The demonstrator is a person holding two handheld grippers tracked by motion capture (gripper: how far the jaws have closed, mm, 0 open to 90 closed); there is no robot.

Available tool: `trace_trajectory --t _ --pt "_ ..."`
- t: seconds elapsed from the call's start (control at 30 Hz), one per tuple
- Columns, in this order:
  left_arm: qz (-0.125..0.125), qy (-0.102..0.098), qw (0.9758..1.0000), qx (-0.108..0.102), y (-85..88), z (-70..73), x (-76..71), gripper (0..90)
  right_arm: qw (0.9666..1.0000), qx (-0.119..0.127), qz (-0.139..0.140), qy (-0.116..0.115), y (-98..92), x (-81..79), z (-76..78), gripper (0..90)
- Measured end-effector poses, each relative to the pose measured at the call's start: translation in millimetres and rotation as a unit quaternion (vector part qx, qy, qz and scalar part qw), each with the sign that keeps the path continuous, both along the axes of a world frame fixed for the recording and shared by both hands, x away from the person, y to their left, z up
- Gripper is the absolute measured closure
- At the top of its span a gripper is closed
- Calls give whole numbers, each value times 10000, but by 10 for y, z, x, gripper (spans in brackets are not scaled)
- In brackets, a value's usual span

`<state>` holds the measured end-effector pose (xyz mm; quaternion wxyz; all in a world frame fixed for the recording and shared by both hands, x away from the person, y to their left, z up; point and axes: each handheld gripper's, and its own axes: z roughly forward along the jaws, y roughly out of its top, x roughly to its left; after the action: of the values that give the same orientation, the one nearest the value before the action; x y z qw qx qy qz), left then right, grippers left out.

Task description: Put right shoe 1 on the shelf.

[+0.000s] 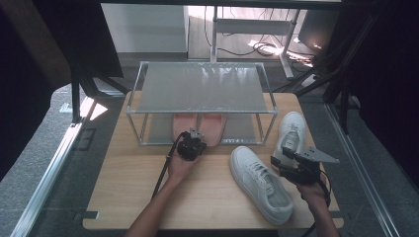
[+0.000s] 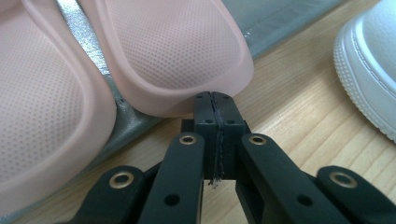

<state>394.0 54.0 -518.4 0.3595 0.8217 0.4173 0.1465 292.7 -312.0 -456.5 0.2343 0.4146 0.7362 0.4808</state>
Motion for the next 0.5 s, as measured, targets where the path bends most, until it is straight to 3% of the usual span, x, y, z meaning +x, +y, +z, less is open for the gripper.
trace_trajectory --t 0.3,0.5 --pt "173 -10 9998 -105 13 -30 57 898 10000 -1 -4 11 1 1 -5 411" --pt "153 -16 9999 -35 -18 -13 96 893 10000 1 -9 13 -2 2 -6 411"
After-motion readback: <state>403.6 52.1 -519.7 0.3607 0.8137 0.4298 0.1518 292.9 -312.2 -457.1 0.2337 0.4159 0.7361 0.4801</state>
